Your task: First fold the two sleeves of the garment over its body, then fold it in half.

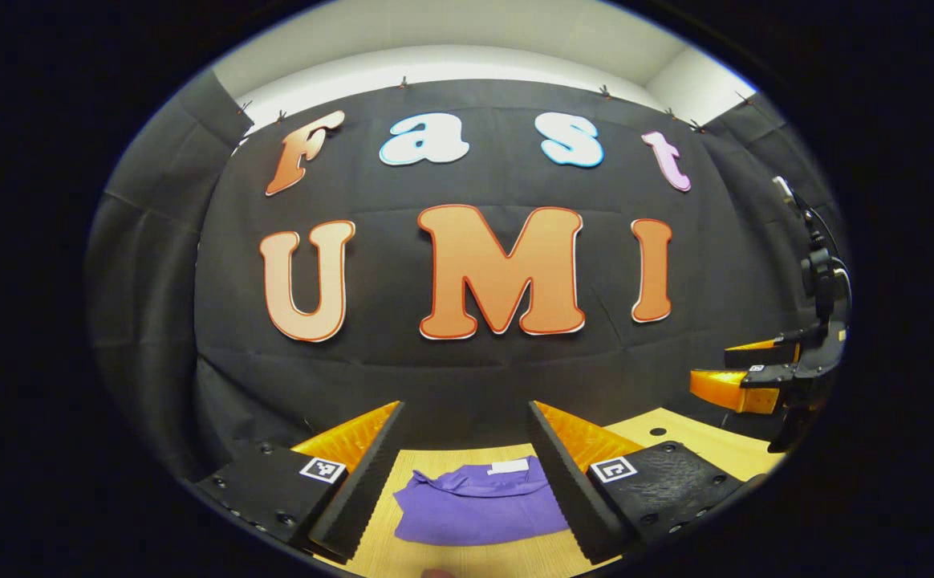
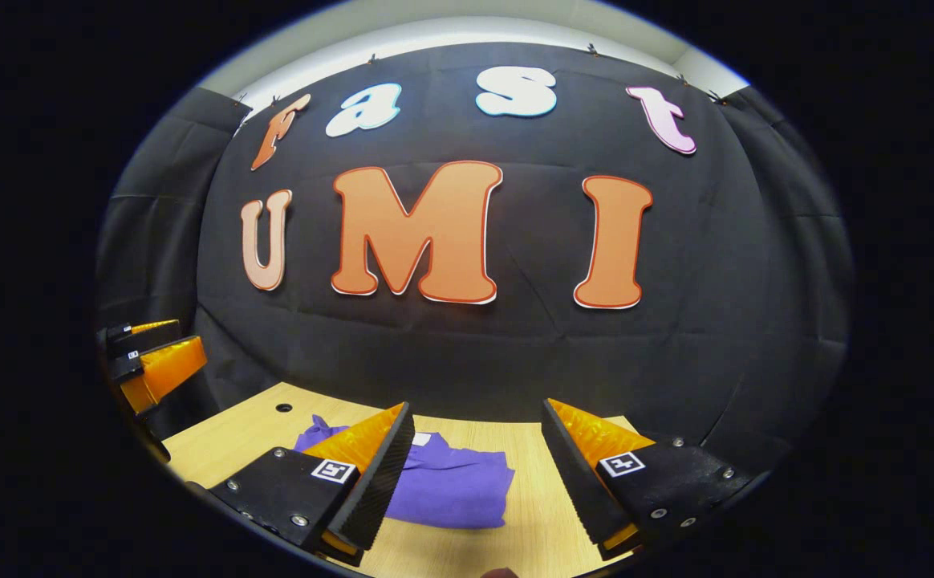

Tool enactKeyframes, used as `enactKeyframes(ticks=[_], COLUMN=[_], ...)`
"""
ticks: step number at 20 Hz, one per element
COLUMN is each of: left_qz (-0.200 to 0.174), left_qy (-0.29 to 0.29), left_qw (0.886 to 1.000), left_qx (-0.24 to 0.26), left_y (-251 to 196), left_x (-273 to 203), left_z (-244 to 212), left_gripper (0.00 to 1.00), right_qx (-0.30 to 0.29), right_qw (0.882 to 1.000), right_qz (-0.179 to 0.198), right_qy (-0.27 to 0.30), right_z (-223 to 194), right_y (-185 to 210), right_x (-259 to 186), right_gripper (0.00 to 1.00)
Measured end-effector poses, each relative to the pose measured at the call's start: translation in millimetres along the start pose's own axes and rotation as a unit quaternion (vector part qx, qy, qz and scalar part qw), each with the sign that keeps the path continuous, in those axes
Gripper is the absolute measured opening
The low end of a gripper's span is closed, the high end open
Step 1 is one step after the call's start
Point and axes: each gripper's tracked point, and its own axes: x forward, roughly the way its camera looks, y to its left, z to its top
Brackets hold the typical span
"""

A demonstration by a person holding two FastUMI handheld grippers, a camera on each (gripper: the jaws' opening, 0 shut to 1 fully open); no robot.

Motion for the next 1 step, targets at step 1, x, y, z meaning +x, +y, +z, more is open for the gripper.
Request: enactKeyframes(ticks=[1], left_qz=[-0.003], left_qy=[-0.005], left_qw=[1.000], left_qx=[0.005], left_y=[-1.5], left_x=[-11.0], left_z=[2.4], left_gripper=[0.95], right_qx=[-0.003], right_qw=[1.000], right_qz=[0.001], right_qy=[-0.003], right_z=[-0.6], right_y=[3.4], right_x=[-6.2], right_gripper=[1.00])
